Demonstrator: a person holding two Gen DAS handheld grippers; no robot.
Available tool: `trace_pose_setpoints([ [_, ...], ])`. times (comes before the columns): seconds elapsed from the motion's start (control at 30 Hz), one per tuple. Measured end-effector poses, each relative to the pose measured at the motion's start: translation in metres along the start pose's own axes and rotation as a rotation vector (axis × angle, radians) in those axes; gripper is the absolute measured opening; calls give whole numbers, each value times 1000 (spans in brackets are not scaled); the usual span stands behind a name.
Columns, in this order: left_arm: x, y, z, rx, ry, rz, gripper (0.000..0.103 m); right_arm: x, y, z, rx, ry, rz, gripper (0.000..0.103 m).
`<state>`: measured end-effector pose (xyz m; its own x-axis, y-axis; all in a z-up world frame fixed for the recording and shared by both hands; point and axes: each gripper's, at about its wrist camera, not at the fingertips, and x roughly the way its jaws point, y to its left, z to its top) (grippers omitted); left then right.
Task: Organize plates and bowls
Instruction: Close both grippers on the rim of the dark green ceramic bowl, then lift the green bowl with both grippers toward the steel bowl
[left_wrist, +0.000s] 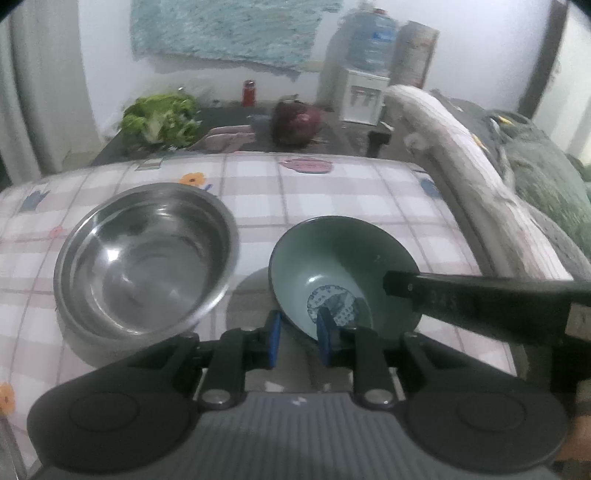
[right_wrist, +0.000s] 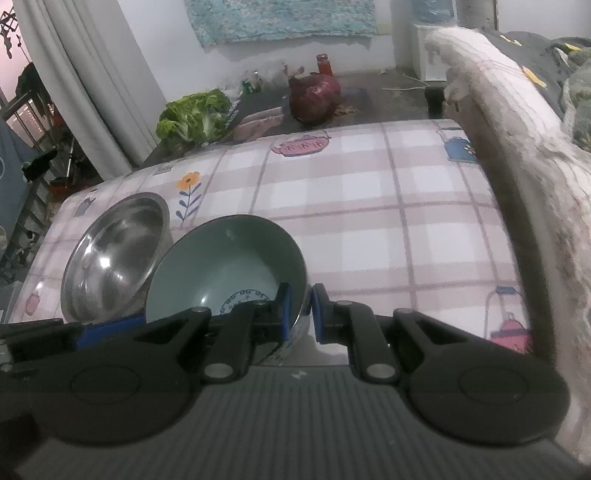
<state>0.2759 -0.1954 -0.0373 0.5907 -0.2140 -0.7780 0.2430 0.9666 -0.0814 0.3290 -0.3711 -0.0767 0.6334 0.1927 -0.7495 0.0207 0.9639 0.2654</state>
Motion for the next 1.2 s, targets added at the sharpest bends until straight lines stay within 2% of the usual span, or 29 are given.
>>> trace_pose_setpoints([
  [0.1, 2, -2, 2, 7, 7, 4, 22, -4, -5, -4, 13, 1, 2, 12],
  [0.33, 19, -12, 9, 65, 37, 83, 22, -2, -6, -3, 23, 7, 6, 13],
  [0.47, 28, -14, 12, 73, 51, 104, 23, 3, -8, -4, 42, 11, 16, 13],
  [1.2, 49, -11, 16, 55, 115, 107, 21, 19, -8, -9, 61, 29, 26, 13],
])
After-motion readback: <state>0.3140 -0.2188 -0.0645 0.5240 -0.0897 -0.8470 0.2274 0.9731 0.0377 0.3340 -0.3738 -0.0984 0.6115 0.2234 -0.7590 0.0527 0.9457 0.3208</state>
